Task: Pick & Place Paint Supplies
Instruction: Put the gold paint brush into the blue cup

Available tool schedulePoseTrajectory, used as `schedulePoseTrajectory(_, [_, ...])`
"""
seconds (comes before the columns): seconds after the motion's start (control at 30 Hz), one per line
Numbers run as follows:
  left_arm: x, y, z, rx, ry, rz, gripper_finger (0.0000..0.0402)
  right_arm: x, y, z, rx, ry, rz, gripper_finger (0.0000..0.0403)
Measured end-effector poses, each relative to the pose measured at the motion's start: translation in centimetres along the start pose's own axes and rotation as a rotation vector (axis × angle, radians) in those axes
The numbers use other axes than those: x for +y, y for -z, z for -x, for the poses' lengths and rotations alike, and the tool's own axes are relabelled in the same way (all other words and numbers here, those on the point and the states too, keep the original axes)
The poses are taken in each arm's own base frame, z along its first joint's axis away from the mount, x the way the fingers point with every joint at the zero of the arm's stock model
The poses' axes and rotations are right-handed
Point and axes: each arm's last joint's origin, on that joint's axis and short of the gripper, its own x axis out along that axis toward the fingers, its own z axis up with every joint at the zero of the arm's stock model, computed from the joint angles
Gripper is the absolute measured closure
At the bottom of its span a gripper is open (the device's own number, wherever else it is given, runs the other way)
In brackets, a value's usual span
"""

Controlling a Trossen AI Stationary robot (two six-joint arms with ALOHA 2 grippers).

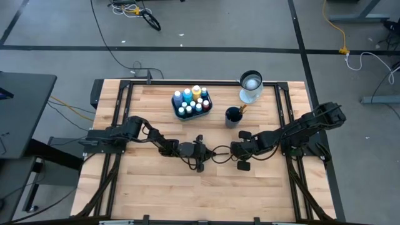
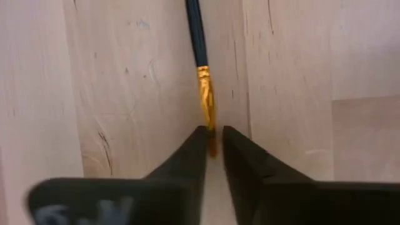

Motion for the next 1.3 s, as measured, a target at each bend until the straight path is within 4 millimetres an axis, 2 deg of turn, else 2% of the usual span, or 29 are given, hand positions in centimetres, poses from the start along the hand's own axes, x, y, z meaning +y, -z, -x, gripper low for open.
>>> schedulePoseTrajectory(0.13, [0.0, 0.0, 0.0, 0.002, -0.004, 0.002, 0.038, 0.0, 0.0, 0.0, 0.002, 0.001, 0.012, 0.0391])
schedulePoseTrajectory(0.37, [0.0, 0.0, 0.0, -0.002, -0.004, -0.001, 0.0373, 0.0, 0.0, 0.1, 0.003, -0.004, 0.041, 0.0396])
schedulePoseTrajectory(0.57, [-0.1, -2.0, 0.5, -0.025, -0.029, -0.038, 0.033, 0.2, -1.6, 1.5, 0.022, 0.018, 0.108, 0.0399])
schedulePoseTrajectory(0.63, [-0.1, -3.0, 1.0, -0.022, -0.054, -0.084, 0.0312, 0.3, -2.4, 2.5, 0.05, 0.04, 0.135, 0.04])
schedulePoseTrajectory(0.73, [-0.1, -5.8, 1.9, -0.036, -0.119, -0.132, 0.0286, 0.4, -4.0, 4.5, 0.087, 0.073, 0.15, 0.0401])
schedulePoseTrajectory(0.93, [0.8, -10.6, 4.9, 0.011, -0.188, -0.151, 0.0248, 0.4, -7.0, 9.1, 0.109, 0.15, 0.195, 0.0402])
schedulePoseTrajectory(1.17, [1.4, -15.8, 9.3, -0.039, -0.225, -0.148, 0.0239, -0.6, -8.6, 15.0, 0.193, 0.328, 0.281, 0.0402])
schedulePoseTrajectory(1.3, [1.5, -17.9, 12.0, -0.051, -0.228, -0.158, 0.0245, -1.2, -9.0, 18.1, 0.236, 0.423, 0.389, 0.0403])
